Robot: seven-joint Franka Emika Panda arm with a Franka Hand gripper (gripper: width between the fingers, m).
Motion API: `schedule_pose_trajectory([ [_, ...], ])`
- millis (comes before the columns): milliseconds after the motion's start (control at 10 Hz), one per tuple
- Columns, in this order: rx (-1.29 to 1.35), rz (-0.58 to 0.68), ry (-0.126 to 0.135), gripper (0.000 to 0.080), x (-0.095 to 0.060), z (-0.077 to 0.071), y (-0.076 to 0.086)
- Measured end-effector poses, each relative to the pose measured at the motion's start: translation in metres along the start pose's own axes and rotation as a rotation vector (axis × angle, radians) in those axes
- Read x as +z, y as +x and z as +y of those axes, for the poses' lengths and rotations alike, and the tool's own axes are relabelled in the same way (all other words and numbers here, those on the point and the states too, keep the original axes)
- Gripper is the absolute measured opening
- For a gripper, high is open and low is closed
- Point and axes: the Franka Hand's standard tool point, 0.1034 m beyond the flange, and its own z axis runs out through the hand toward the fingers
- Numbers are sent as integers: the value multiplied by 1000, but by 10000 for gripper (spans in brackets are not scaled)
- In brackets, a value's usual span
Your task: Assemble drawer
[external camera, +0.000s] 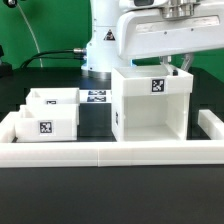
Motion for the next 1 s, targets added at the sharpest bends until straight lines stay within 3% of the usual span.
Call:
schedule_pose_trajectory([
  [400, 138, 12, 2, 38, -1, -1, 3],
  [600, 352, 33, 8, 38, 2, -5, 6],
  [800, 525, 73, 1, 44, 2, 2, 17],
  [1000, 635, 80, 12, 44, -1, 2, 20],
])
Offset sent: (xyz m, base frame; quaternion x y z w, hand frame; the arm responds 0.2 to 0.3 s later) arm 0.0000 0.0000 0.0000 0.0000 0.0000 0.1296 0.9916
